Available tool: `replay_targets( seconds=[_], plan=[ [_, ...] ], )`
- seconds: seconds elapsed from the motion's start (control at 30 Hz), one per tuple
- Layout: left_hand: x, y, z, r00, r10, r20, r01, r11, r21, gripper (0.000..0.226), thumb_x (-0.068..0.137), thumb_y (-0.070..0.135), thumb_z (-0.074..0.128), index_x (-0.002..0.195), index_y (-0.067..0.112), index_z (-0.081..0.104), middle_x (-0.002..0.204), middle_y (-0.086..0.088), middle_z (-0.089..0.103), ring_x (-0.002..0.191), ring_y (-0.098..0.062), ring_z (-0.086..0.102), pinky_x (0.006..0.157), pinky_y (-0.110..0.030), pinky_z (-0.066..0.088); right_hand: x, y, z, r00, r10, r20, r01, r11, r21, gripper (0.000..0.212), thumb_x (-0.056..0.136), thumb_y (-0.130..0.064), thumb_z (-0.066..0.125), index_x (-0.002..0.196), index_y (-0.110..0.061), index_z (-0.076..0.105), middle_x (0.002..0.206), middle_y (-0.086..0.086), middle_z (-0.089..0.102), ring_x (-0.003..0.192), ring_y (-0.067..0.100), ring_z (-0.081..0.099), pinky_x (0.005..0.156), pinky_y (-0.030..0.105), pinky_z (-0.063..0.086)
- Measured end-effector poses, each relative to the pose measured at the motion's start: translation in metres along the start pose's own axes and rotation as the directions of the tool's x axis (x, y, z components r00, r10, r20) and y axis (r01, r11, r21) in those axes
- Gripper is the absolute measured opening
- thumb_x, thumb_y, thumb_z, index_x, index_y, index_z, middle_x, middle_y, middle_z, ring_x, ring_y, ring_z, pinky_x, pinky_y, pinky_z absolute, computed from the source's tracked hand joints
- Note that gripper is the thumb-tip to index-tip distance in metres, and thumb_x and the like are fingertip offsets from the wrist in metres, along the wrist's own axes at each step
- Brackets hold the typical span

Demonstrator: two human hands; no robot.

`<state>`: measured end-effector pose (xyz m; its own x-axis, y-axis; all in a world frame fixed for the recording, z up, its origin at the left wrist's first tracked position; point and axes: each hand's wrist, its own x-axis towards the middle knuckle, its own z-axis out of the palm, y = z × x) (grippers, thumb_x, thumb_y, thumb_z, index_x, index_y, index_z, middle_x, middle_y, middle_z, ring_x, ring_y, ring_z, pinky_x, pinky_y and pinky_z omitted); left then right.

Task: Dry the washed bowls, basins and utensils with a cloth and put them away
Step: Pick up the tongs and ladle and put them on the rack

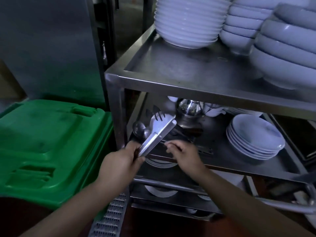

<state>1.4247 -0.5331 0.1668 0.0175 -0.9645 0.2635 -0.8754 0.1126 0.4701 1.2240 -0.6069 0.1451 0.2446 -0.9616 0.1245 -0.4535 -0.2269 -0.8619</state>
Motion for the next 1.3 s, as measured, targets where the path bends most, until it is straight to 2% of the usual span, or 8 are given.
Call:
replay_targets(
  seconds=[0.23, 0.4, 0.5, 0.6, 0.67, 0.8, 0.97, 1.3],
  plan=[
    [0.023, 0.083, 0.032, 1.000, -0.008, 0.026, 0.013, 0.981, -0.194, 0.032, 0.084, 0.038, 0.063, 0.113, 0.028, 0.053, 0.089, 0.011, 0.067, 0.089, -0.016, 0.065, 0.072, -0.028, 0.045, -0.016, -0.010, -0.036, 0.963, 0.229, -0.145, -0.172, 0.929, 0.328, 0.021, 0.095, -0.008, 0.051, 0.079, 0.001, 0.059, 0.060, 0.008, 0.062, 0.045, 0.008, 0.053, 0.048, 0.018, 0.042],
    [0.028, 0.091, 0.022, 0.999, -0.010, -0.031, 0.004, 0.981, -0.196, 0.050, 0.079, 0.049, 0.066, 0.122, 0.028, 0.051, 0.103, 0.018, 0.064, 0.097, -0.004, 0.063, 0.077, -0.020, 0.044, 0.009, -0.001, -0.097, 0.987, 0.086, -0.136, -0.110, 0.978, -0.180, 0.024, 0.092, -0.009, 0.048, 0.070, -0.014, 0.056, 0.054, 0.001, 0.059, 0.049, 0.016, 0.058, 0.051, 0.029, 0.048],
    [0.029, 0.071, 0.006, 0.981, 0.020, -0.193, -0.021, 1.000, -0.002, 0.036, 0.081, 0.045, 0.065, 0.110, 0.023, 0.060, 0.098, 0.006, 0.071, 0.090, -0.019, 0.068, 0.069, -0.026, 0.049, 0.032, -0.002, -0.126, 0.998, -0.035, 0.044, 0.054, 0.822, -0.567, 0.021, 0.092, -0.021, 0.048, 0.073, -0.015, 0.053, 0.066, 0.009, 0.058, 0.065, 0.030, 0.059, 0.061, 0.043, 0.051],
    [0.024, 0.058, -0.008, 0.977, -0.026, -0.210, 0.038, 0.998, 0.055, 0.024, 0.081, 0.035, 0.068, 0.101, 0.023, 0.062, 0.093, 0.001, 0.071, 0.086, -0.027, 0.068, 0.065, -0.033, 0.051, 0.045, -0.014, -0.129, 0.964, -0.022, 0.266, 0.237, 0.528, -0.815, 0.019, 0.095, -0.024, 0.046, 0.077, -0.020, 0.048, 0.071, 0.002, 0.049, 0.069, 0.024, 0.049, 0.057, 0.033, 0.040],
    [0.018, 0.052, -0.013, 0.977, -0.029, -0.209, 0.056, 0.991, 0.122, 0.023, 0.081, 0.035, 0.067, 0.099, 0.022, 0.063, 0.090, -0.002, 0.070, 0.081, -0.029, 0.067, 0.060, -0.032, 0.048, 0.051, -0.019, -0.119, 0.931, -0.010, 0.366, 0.344, 0.365, -0.865, 0.016, 0.094, -0.023, 0.046, 0.078, -0.023, 0.045, 0.072, -0.001, 0.046, 0.071, 0.021, 0.047, 0.058, 0.027, 0.034],
    [0.004, 0.042, -0.019, 0.981, 0.003, -0.194, 0.036, 0.980, 0.198, 0.017, 0.078, 0.036, 0.066, 0.089, 0.022, 0.066, 0.080, 0.001, 0.068, 0.069, -0.026, 0.066, 0.052, -0.025, 0.041, 0.063, -0.015, -0.090, 0.877, 0.047, 0.479, 0.457, 0.232, -0.859, 0.014, 0.089, -0.015, 0.048, 0.080, -0.025, 0.044, 0.065, -0.004, 0.041, 0.070, 0.022, 0.047, 0.054, 0.024, 0.031],
    [-0.007, 0.031, -0.026, 0.989, -0.019, -0.147, 0.048, 0.980, 0.192, 0.011, 0.081, 0.035, 0.066, 0.088, 0.026, 0.065, 0.083, 0.008, 0.066, 0.073, -0.018, 0.063, 0.053, -0.024, 0.031, 0.074, -0.010, -0.071, 0.869, 0.056, 0.492, 0.483, 0.116, -0.868, 0.023, 0.095, -0.016, 0.044, 0.112, -0.015, 0.059, 0.108, 0.009, 0.067, 0.096, 0.029, 0.063, 0.052, 0.024, 0.027],
    [0.009, 0.024, -0.023, 0.989, 0.120, -0.085, -0.105, 0.981, 0.164, 0.018, 0.085, 0.040, 0.059, 0.097, 0.027, 0.064, 0.092, 0.007, 0.067, 0.086, -0.016, 0.064, 0.063, -0.025, 0.041, 0.040, 0.009, -0.077, 0.957, -0.088, 0.276, 0.289, 0.351, -0.891, 0.028, 0.096, -0.037, 0.047, 0.108, -0.015, 0.059, 0.107, 0.009, 0.065, 0.097, 0.030, 0.060, 0.066, 0.029, 0.035]
  ],
)
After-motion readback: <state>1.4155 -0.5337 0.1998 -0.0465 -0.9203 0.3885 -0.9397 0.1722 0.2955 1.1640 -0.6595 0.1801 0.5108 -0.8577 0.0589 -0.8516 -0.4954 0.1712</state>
